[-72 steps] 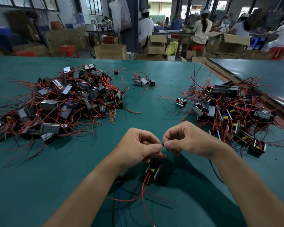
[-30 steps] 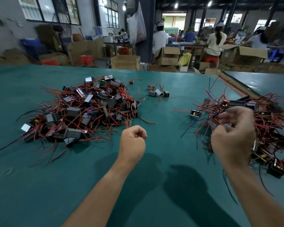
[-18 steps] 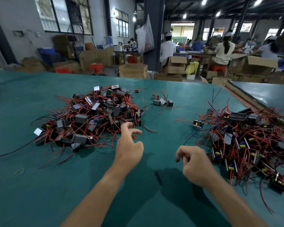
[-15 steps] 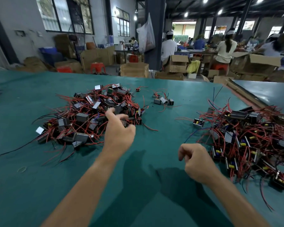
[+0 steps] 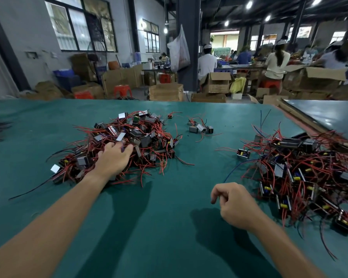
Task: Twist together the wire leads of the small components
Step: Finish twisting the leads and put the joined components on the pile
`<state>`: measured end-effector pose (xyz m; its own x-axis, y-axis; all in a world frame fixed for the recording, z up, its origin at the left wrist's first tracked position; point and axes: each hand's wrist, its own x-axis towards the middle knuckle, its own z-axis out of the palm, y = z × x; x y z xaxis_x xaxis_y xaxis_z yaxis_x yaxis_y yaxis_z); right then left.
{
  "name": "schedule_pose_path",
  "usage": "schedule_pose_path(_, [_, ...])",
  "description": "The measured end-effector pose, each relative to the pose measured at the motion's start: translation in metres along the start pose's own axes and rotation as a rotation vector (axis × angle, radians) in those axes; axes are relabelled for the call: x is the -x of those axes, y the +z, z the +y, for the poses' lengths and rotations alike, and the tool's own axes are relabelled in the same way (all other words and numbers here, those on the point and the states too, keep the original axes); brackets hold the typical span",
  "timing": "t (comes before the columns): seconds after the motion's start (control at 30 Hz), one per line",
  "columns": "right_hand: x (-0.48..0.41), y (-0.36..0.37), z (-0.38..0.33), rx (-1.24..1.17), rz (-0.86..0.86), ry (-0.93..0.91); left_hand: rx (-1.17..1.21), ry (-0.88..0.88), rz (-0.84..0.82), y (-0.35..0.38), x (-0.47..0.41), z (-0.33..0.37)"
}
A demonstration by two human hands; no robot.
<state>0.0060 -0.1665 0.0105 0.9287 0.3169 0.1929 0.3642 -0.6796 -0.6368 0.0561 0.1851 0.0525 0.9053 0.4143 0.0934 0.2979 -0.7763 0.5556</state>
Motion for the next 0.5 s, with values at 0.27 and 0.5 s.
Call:
schedule_pose_path(0.27, [0.0,0.0,-0.003,0.007,-0.042,0.015,0.169,0.131,0.164,0.007,0.001,0.021])
schedule_pose_path(0.5, [0.0,0.0,-0.002,-0.127,-0.016,0.063,0.86,0.007,-0.045,0.033,0.065,0.09])
